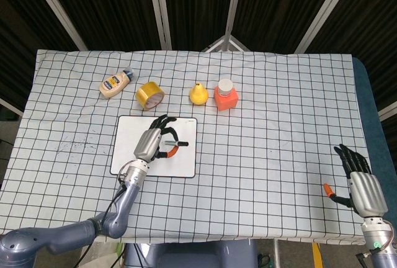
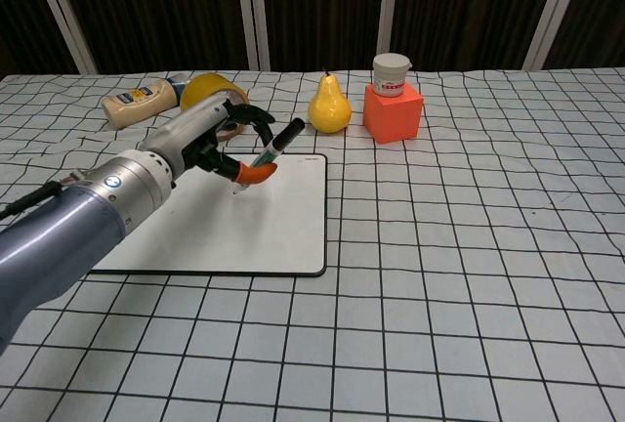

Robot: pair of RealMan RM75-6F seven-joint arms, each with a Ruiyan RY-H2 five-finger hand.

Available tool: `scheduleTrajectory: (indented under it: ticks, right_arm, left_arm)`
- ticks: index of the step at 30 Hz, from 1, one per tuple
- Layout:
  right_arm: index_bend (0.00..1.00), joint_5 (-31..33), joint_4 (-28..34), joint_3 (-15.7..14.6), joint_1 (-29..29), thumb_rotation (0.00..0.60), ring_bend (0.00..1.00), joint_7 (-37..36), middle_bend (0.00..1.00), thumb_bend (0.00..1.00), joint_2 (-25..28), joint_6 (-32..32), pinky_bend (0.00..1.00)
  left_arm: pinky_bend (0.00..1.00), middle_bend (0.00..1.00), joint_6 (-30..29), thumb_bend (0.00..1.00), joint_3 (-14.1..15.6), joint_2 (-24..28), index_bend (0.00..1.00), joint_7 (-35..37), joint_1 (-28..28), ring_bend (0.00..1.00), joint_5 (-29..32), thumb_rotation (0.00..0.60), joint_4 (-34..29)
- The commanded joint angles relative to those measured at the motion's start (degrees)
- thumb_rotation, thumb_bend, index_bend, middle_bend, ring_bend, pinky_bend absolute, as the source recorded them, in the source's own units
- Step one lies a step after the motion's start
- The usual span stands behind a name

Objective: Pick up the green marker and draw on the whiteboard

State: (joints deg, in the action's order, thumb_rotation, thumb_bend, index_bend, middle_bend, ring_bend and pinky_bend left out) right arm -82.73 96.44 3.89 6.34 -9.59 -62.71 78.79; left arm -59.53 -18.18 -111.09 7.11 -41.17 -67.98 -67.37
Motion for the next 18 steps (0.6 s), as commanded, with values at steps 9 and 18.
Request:
scheduleTrajectory:
  ticks: [9,18]
  right_arm:
    - [0.0,0.2,0.0,0.1,0.0,0.6,0.0,0.0,0.0,0.32,0.0,-0.1,0.0]
    - [0.0,0.0,0.0,0.0,0.0,0.6,0.0,0.0,0.0,0.32,0.1,0.0,0.0]
  left_arm:
    - [0.04,0.15,0.9,0.54,0.3,-0.5,0.66,0.1,-0.3,0.0,0.2,0.6,1.2]
    - [0.04,0.15,1.3,0.54,0.4,-0.1,0.66,0.1,-0.4,0.0,0.0,0.6,3.0]
